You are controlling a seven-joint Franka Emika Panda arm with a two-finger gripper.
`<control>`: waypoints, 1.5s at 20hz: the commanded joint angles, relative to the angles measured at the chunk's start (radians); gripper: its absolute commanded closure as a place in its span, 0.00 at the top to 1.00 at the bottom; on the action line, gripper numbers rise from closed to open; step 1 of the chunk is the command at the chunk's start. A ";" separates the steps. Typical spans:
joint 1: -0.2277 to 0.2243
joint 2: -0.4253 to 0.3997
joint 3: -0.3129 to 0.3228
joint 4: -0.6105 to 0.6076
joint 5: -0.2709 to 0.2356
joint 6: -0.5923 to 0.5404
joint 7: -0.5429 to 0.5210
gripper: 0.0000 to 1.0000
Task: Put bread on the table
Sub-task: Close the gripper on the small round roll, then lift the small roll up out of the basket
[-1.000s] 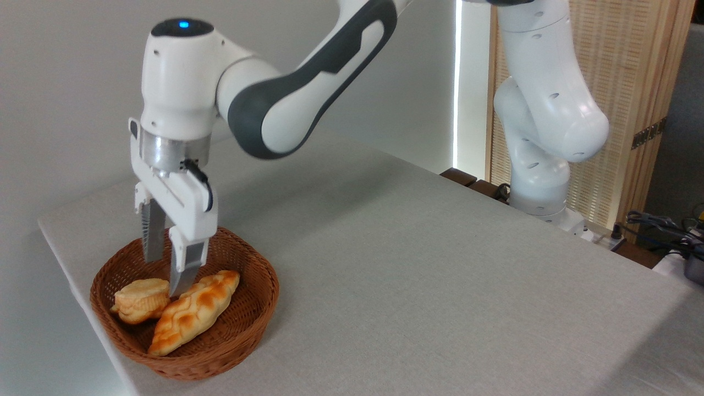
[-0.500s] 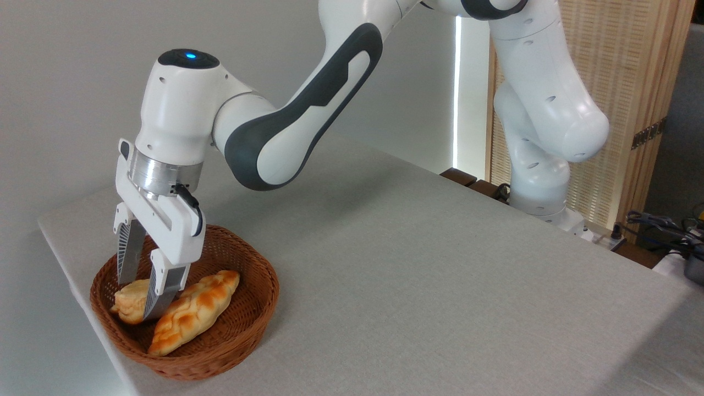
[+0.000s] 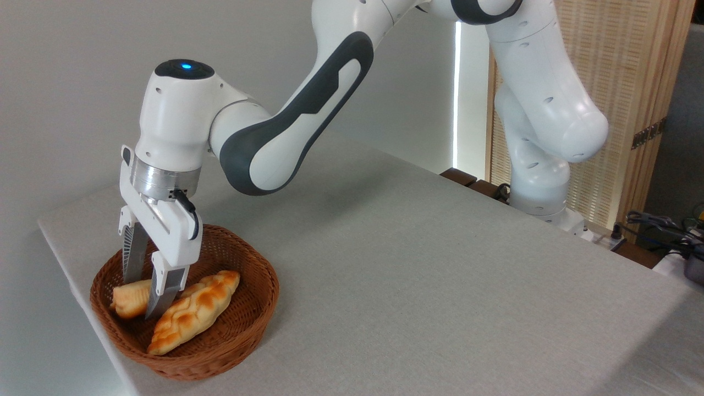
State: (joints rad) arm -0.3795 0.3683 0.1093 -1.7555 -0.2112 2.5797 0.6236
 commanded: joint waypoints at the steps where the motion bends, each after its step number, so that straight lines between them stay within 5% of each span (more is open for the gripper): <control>1: -0.007 0.009 0.001 0.008 -0.011 0.004 -0.010 1.00; 2: -0.009 0.009 0.001 0.008 -0.011 0.004 -0.010 0.92; 4: -0.016 0.006 0.001 0.008 -0.011 0.004 -0.009 0.48; 5: -0.016 0.006 0.001 0.008 -0.011 0.004 -0.005 0.36; 15: -0.013 -0.025 0.003 0.008 -0.011 -0.045 -0.010 0.37; 24: -0.001 -0.284 0.029 -0.042 -0.007 -0.478 -0.001 0.48; 30: -0.010 -0.426 0.029 -0.180 0.001 -0.641 -0.015 0.53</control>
State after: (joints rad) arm -0.3810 0.0148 0.1398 -1.8402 -0.2112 1.9847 0.6216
